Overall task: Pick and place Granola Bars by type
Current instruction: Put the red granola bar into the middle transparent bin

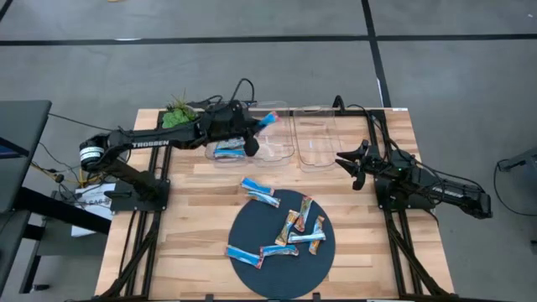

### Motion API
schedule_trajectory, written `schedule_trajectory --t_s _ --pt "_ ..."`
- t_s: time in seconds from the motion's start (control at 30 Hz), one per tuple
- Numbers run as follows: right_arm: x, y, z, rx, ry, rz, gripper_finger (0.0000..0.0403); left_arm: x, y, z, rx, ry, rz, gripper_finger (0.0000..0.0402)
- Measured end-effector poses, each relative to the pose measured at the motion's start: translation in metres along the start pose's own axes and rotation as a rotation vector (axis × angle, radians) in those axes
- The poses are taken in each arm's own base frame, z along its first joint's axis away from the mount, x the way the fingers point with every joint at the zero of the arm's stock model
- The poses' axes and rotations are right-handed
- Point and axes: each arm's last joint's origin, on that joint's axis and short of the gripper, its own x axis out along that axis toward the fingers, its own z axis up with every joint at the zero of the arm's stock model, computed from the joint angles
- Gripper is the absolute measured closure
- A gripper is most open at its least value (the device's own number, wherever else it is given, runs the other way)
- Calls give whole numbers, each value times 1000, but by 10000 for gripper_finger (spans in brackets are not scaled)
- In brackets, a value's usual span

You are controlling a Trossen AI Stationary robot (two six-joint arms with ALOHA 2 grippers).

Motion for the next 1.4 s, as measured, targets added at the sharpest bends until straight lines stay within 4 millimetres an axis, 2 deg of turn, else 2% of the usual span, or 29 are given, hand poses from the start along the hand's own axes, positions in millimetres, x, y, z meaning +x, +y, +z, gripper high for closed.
schedule_trajectory --t_s 0.33,0.47,0.6,0.93,1.17,1.4 --pt "0 0 0 0 -1 0 280 2 9 -7 14 62 17 358" --pt "0 0 0 0 0 0 280 10 8 -15 2 103 8 358" --pt "0 0 0 0 -1 -1 280 23 6 -21 1 170 -18 358" --pt "0 0 0 0 0 0 280 68 5 -6 111 420 -50 358" --pt "0 0 0 0 -1 -1 280 99 4 -3 148 582 -75 358" --pt "0 0 0 0 0 0 280 113 3 -4 151 662 -84 358"
